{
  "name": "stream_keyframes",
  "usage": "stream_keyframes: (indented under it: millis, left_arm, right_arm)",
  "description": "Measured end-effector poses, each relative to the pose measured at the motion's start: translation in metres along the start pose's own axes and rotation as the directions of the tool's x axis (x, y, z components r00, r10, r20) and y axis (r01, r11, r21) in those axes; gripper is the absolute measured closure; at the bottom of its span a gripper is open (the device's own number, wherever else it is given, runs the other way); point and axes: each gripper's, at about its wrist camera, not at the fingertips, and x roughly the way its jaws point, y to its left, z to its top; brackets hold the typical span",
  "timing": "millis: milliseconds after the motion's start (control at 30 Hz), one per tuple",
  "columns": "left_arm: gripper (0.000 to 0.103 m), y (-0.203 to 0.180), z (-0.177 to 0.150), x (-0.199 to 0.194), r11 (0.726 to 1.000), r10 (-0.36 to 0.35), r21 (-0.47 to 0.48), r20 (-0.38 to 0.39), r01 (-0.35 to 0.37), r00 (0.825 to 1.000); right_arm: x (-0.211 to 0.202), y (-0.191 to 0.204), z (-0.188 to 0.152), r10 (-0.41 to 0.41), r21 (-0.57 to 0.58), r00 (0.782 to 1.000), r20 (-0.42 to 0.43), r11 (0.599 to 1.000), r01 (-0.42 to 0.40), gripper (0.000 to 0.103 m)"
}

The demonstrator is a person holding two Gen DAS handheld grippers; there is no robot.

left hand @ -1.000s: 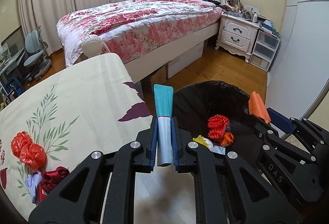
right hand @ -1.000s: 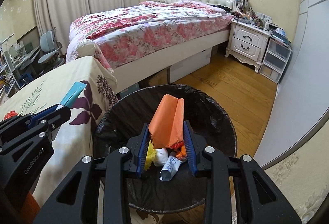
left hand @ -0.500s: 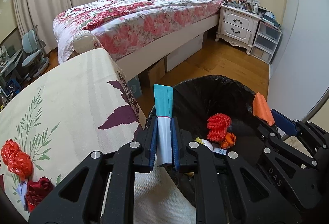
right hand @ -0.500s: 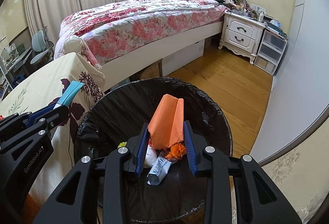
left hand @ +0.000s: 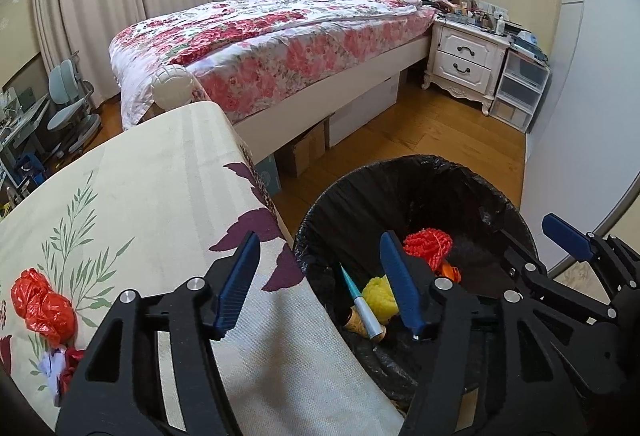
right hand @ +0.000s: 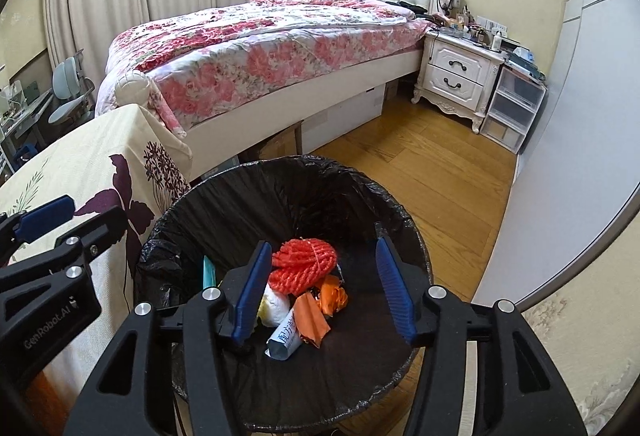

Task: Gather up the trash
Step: 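Carry the orange card and teal tube over the bin and open both tools, then move both open tools back toward the trash on the bed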

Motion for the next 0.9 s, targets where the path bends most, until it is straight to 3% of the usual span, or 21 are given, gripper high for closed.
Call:
stream_keyframes:
  millis: [67, 233, 567, 900]
  left_arm:
    - [0.029, 0.004, 0.0, -0.006, 1.0, 0.023, -0.007, 0.01, -0.023, 1.0]
    - [0.023, 0.016, -0.001, -0.023, 0.997, 0.071, -0.02, 0.023, -0.071, 0.997]
    - [0.02, 0.066, -0.02, -0.062, 0.988, 0.118, -0.102, 0.022, -0.116, 0.993]
    - [0.02, 0.134, -0.06, -0.102, 0.961, 0.201, -0.196, 0.002, -0.197, 0.98]
  right_arm:
    - [-0.003, 0.001, 0.0, -0.008, -0.003, 1.0, 0.004, 1.0, 0.008, 0.041]
    - [-0.012, 0.004, 0.0, -0.004, 0.001, 1.0, 0.01, 1.0, 0.004, 0.033]
    - [-0.039, 0.029, -0.007, 0.066, -0.009, 0.998, 0.02, 0.998, -0.066, 0.033]
    - [-0.068, 0.09, -0.015, 0.196, -0.087, 0.98, 0.031, 0.977, -0.192, 0.033]
